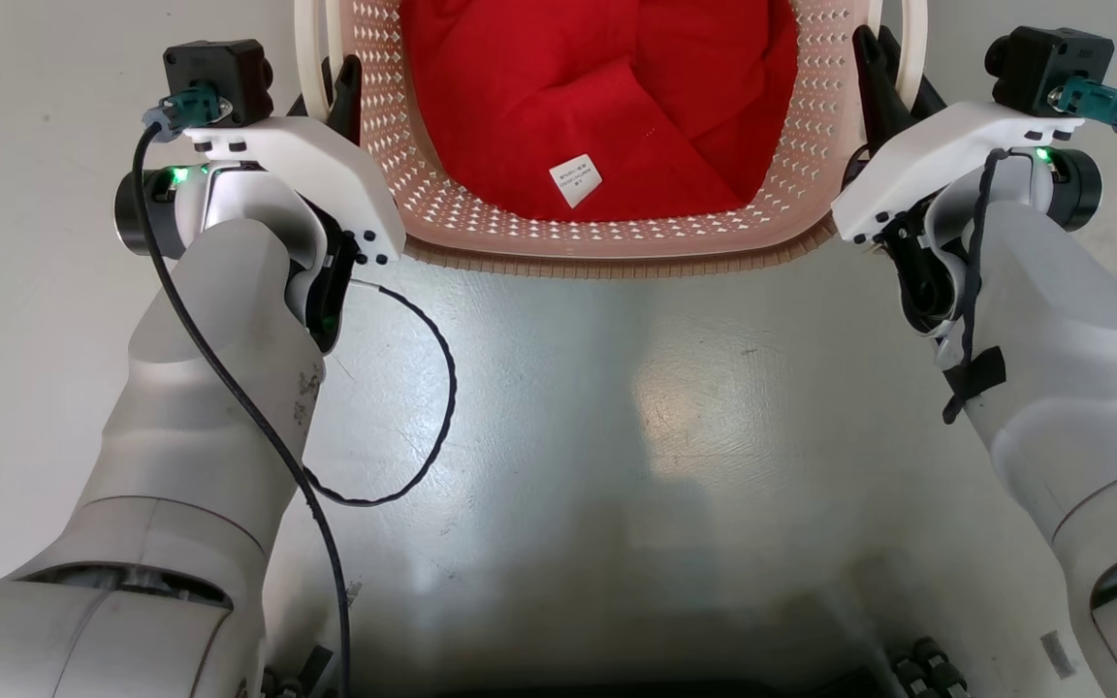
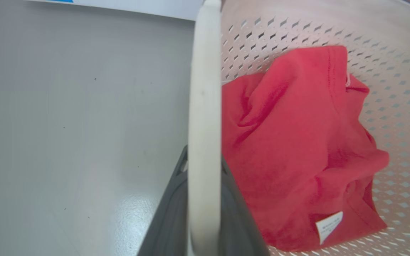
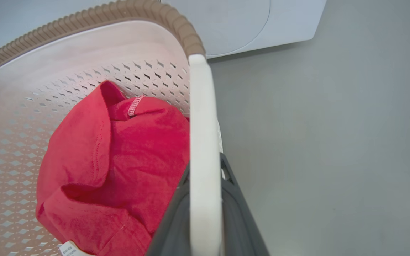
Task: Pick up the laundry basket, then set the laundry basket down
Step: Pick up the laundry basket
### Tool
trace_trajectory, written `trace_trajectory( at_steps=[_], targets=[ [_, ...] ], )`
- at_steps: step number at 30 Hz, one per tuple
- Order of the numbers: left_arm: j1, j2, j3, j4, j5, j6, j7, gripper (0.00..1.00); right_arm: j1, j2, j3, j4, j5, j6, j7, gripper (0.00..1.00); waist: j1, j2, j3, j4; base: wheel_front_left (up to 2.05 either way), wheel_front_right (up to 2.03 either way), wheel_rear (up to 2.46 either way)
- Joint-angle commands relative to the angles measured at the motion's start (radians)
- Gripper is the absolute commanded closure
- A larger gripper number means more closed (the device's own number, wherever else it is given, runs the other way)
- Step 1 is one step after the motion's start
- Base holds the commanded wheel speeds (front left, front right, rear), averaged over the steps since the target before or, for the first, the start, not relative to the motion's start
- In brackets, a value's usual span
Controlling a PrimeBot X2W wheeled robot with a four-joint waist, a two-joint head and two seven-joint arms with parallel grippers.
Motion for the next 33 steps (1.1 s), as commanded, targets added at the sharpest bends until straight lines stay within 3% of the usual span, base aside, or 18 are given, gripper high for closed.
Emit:
trace_trajectory(
  at_steps=[1,11,25,33],
  targets=[
    [0.025,0.035,0.010,-0.020,-0.009,0.003,-0.005,1.00,0.042,0.010,0.014,-0.012,0.016,0.008,-0.007,1.00,0.0000,0.0000,-0.005,-0.001,0.00,0.00,0.00],
    [0.073,0.035,0.002,-0.029,-0.008,0.005,-0.005,1.00,0.083,0.021,0.038,-0.031,0.036,0.008,-0.007,1.00,0.0000,0.0000,-0.074,-0.016,0.00,0.00,0.00],
    [0.196,0.034,-0.012,0.003,-0.038,0.004,0.004,1.00,0.200,0.030,0.111,-0.013,0.083,0.008,-0.006,1.00,0.0000,0.0000,-0.261,-0.021,0.00,0.00,0.00],
    [0.268,0.033,-0.045,0.024,-0.057,0.002,0.026,1.00,0.254,0.039,0.164,0.029,0.131,0.008,0.046,1.00,0.0000,0.0000,-0.388,-0.024,0.00,0.00,0.00]
  ],
)
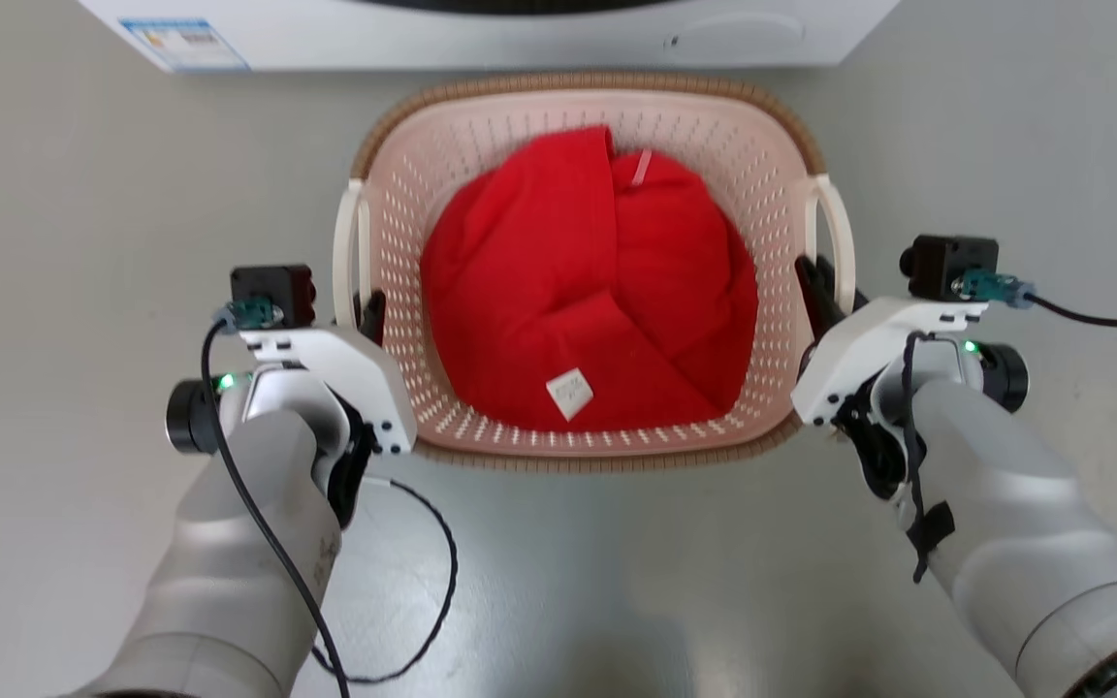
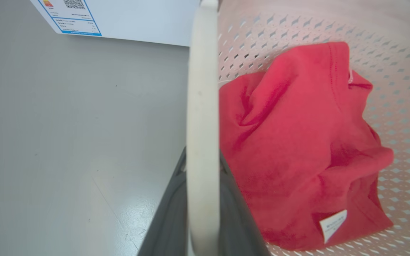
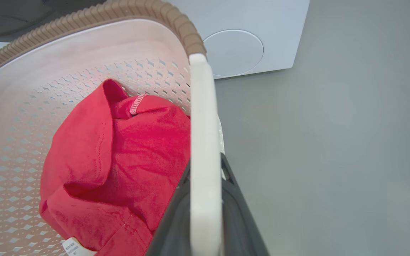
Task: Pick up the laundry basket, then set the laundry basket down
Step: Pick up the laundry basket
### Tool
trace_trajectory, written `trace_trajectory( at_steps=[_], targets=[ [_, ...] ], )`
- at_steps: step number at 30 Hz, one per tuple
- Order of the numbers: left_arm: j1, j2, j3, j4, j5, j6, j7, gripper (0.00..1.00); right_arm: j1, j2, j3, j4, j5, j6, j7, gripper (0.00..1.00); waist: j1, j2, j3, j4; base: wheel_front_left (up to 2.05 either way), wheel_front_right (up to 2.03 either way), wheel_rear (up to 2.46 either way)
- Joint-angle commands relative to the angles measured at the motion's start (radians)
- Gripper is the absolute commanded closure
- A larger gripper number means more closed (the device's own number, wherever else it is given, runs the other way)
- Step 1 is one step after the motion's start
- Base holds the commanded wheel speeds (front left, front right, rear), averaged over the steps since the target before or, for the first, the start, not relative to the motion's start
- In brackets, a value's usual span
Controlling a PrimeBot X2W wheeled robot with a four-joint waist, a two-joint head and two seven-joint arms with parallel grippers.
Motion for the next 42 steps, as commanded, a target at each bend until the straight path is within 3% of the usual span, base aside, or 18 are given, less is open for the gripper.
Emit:
trace_trajectory(
  at_steps=[1,23,42],
  targets=[
    [0.036,0.033,0.009,-0.010,-0.009,0.000,0.000,1.00,0.048,0.015,0.019,0.000,0.013,0.008,0.010,1.00,0.0000,0.0000,-0.060,-0.002,0.00,0.00,0.00],
    [0.263,0.033,-0.063,0.004,-0.124,0.006,0.136,1.00,0.260,0.016,0.112,0.007,0.101,0.008,0.134,1.00,0.0000,0.0000,-0.429,-0.004,0.00,0.00,0.00],
    [0.434,0.033,-0.167,-0.092,-0.232,0.030,0.230,1.00,0.395,0.019,0.125,0.001,0.167,0.008,0.148,1.00,0.0000,0.0000,-0.586,0.015,0.00,0.00,0.00]
  ],
)
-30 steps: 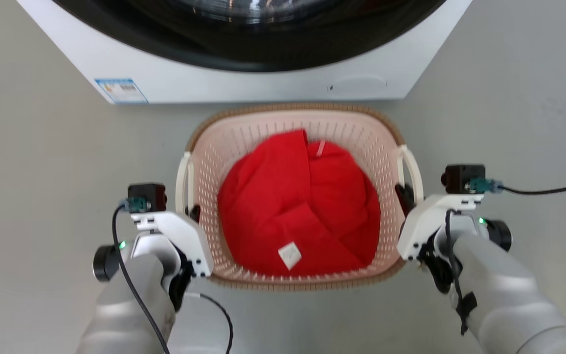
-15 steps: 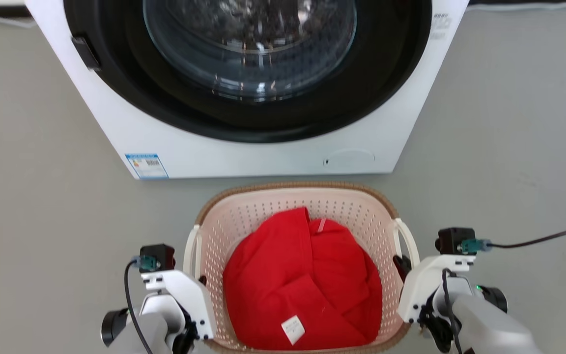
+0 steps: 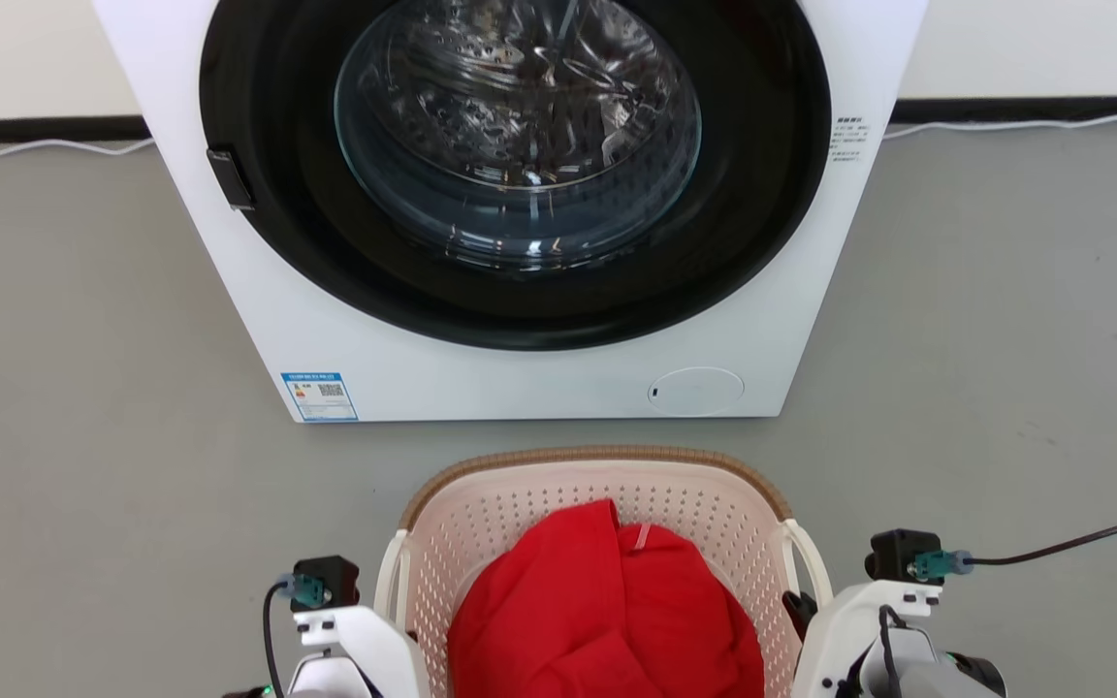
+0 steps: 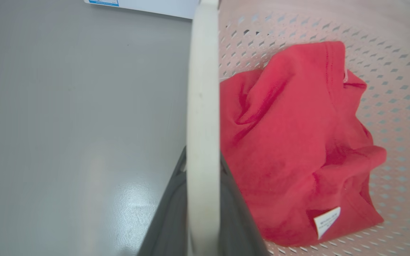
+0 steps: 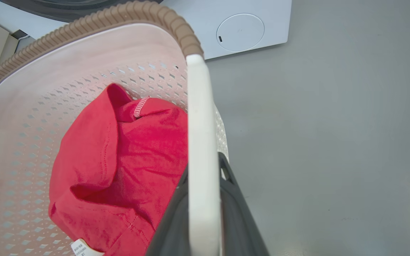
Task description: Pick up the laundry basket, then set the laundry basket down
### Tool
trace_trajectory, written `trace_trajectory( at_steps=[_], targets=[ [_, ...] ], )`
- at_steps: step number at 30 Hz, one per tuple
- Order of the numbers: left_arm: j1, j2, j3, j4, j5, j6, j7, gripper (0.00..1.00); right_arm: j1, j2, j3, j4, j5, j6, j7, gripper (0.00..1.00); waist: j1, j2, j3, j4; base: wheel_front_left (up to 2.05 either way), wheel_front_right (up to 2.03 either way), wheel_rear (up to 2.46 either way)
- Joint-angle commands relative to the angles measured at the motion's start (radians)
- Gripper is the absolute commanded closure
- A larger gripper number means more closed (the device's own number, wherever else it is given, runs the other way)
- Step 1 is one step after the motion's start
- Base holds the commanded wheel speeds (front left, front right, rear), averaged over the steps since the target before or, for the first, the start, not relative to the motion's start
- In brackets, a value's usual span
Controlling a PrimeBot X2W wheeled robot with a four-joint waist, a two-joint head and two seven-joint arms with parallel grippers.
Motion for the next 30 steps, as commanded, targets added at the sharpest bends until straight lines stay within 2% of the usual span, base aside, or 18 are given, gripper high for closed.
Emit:
trace_trajectory(
  at_steps=[1,13,30],
  targets=[
    [0.009,0.027,0.014,-0.035,-0.021,0.015,0.005,1.00,0.003,0.004,0.012,-0.017,0.011,0.008,-0.006,1.00,0.0001,0.0000,-0.013,0.000,0.00,0.00,0.00],
    [0.052,0.027,-0.009,-0.100,-0.049,0.056,0.043,1.00,0.007,0.004,0.020,0.002,0.016,0.008,0.009,1.00,0.0001,0.0000,-0.029,-0.011,0.00,0.00,0.00],
    [0.094,0.050,-0.016,-0.206,-0.062,0.092,0.077,1.00,0.000,0.003,0.026,0.006,0.023,0.008,0.011,1.00,0.0001,0.0000,-0.021,-0.008,0.00,0.00,0.00]
  ],
)
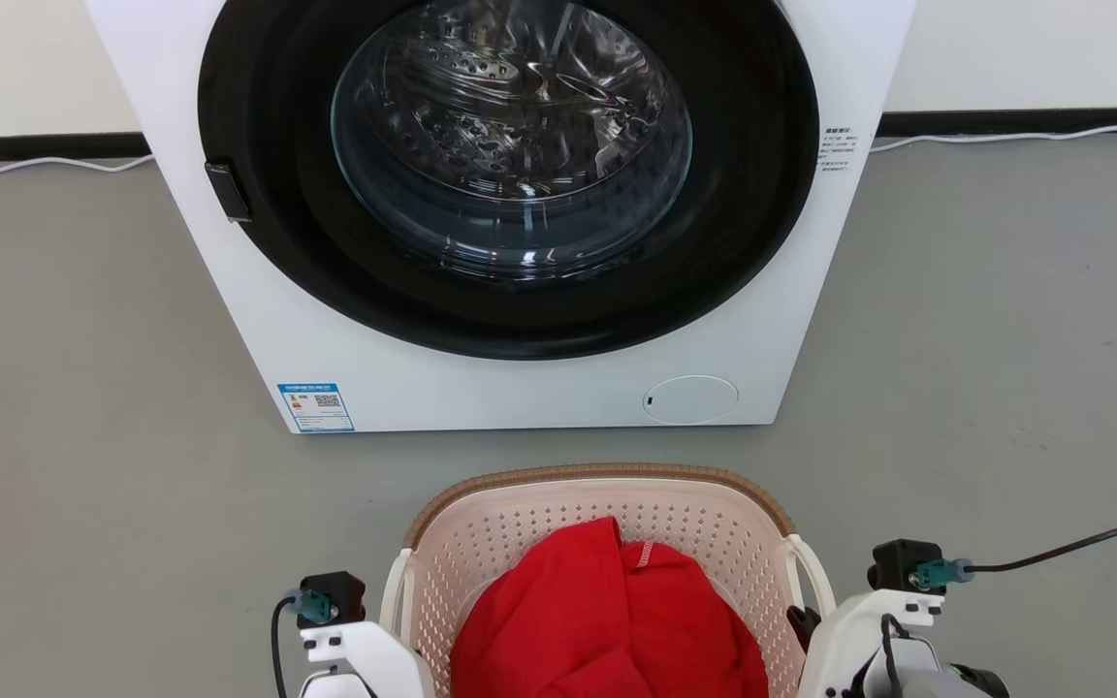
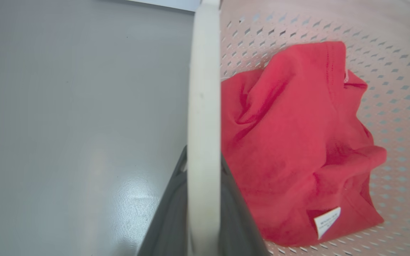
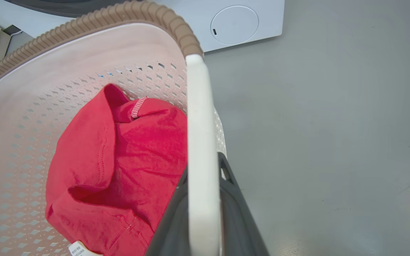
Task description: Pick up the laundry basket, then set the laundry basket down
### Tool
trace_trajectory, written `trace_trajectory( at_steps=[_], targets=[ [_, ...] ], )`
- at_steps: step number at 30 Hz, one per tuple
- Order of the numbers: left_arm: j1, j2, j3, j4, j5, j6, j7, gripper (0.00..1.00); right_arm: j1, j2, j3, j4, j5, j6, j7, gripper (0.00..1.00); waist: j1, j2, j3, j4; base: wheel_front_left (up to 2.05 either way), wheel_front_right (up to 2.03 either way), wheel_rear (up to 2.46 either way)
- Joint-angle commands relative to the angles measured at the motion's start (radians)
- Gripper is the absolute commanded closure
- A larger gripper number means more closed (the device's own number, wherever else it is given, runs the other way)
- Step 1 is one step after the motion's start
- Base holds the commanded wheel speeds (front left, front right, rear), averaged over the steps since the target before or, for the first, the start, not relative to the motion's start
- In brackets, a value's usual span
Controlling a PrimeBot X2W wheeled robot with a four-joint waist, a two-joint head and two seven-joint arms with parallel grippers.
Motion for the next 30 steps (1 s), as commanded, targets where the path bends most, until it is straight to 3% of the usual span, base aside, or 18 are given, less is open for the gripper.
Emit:
trace_trajectory(
  at_steps=[1,30],
  targets=[
    [-0.006,0.023,0.026,-0.032,-0.014,0.005,-0.004,1.00,-0.013,0.002,0.011,-0.014,0.011,0.008,-0.012,1.00,0.0001,0.0000,0.001,0.000,0.00,0.00,0.00],
    [0.048,0.058,0.011,-0.183,-0.030,0.057,0.042,1.00,-0.027,-0.002,0.028,-0.019,0.016,0.008,-0.021,1.00,0.0001,0.0000,0.018,-0.006,0.00,0.00,0.00]
  ],
)
